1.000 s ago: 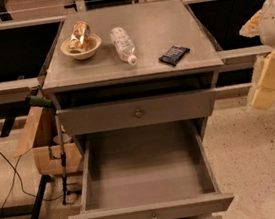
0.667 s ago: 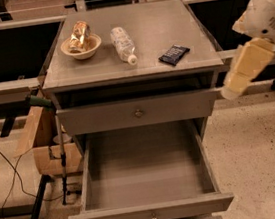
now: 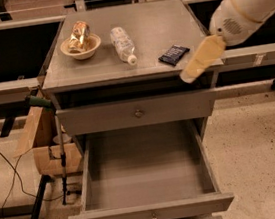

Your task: Place rxbar blueberry into middle drawer

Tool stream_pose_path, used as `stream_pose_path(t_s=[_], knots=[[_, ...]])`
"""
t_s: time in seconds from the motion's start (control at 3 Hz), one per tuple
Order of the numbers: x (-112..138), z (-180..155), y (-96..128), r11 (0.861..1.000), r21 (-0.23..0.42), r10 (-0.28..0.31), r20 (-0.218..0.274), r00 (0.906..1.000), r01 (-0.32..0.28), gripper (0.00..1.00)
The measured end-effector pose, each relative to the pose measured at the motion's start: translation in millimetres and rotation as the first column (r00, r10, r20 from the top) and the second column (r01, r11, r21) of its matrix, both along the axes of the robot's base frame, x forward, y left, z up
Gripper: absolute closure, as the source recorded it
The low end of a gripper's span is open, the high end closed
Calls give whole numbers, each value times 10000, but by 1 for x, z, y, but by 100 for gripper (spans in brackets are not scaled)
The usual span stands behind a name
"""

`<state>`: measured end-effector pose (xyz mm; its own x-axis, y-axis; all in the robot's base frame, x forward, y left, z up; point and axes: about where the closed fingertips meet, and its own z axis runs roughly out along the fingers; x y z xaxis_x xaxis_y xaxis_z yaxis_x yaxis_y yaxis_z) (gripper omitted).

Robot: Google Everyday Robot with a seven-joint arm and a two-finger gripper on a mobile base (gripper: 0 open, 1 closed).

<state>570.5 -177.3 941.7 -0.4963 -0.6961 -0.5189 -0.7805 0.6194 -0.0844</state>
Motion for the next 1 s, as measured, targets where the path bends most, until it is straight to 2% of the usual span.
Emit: stream_pose_path(t_s=[0.33,0.67,1.0], knots=[[25,6,6,9924,756,-1004,402,9941,972,0],[25,6,6,9924,758,-1005,403,9941,973,0],[49,-6,22,9856,1242,-1227,597,9906,1146,0]])
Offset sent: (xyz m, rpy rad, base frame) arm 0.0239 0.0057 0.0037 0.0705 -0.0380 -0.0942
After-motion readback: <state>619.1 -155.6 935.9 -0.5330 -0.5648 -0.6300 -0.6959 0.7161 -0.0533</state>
